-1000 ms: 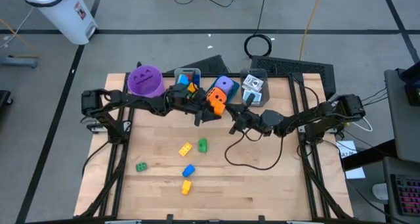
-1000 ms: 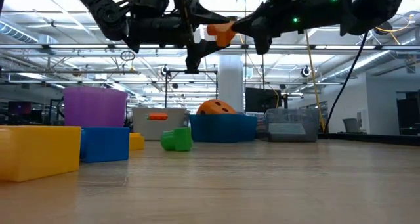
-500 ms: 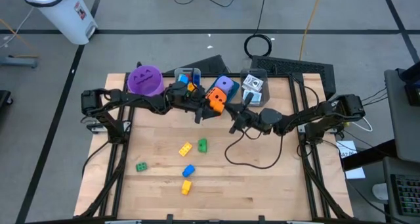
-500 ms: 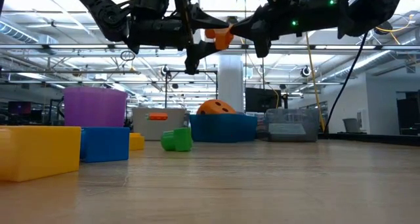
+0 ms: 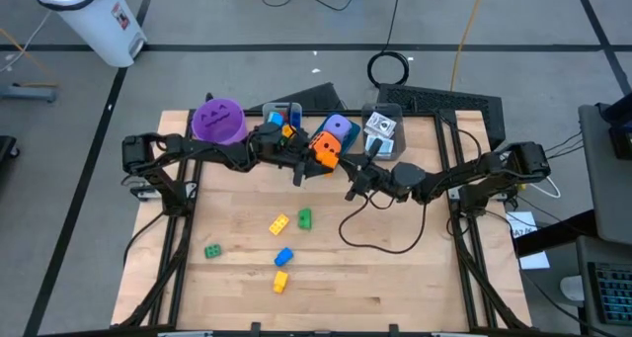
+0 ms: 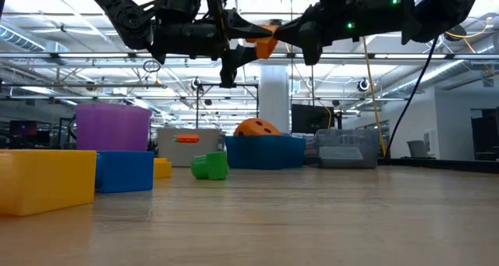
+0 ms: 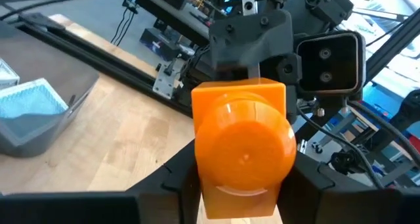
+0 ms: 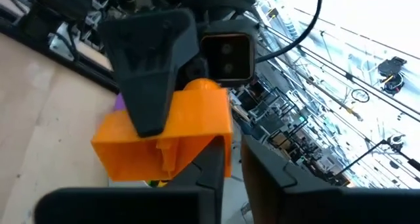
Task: Pick & Place Toys
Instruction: Put the orange game piece into the gray bin
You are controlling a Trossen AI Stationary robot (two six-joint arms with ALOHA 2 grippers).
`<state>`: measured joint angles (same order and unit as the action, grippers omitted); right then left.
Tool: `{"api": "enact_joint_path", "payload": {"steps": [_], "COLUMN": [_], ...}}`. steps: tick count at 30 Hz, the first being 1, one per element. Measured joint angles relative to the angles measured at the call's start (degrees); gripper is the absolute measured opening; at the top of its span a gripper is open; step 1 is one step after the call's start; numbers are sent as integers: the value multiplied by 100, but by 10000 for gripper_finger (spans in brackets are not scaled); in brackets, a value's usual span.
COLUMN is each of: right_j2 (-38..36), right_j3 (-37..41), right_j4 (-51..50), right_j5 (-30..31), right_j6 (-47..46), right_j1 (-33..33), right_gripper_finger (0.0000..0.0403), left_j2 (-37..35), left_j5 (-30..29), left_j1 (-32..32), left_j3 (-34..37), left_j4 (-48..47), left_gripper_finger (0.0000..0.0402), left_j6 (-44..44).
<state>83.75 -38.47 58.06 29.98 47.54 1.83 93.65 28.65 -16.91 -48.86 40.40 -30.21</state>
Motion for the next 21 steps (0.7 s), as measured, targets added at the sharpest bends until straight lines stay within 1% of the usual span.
{"api": "enact_joint_path", "payload": {"steps": [3,6,10,12,14,16,21], "right_j2": [-195,-555,-1083,-1288,-1457,-1575,-1588], "right_j3": [1,1,-1,-1,-1,17,339], "right_j4": [-65,-413,-1155,-1602,-2051,-2457,-2698], "right_j5": [27,58,292,450,464,443,432], "right_j6": [6,-55,-403,-724,-1146,-1546,-2053], "right_j1": [48,121,229,249,253,257,257], "right_gripper_finger": [69,101,138,151,160,166,171], "left_j2": [-10,-13,-7,-7,-7,-7,-7], "left_j5": [44,205,568,773,946,971,911], "left_j1": [-86,-263,-581,-759,-941,-1113,-1518], "left_j3": [-12,-13,-11,-11,-11,-11,-11], "left_j4": [46,21,4,1,-45,-175,-948], "left_gripper_finger": [158,159,160,160,160,160,160], "left_j6": [72,119,57,43,30,103,595]}}
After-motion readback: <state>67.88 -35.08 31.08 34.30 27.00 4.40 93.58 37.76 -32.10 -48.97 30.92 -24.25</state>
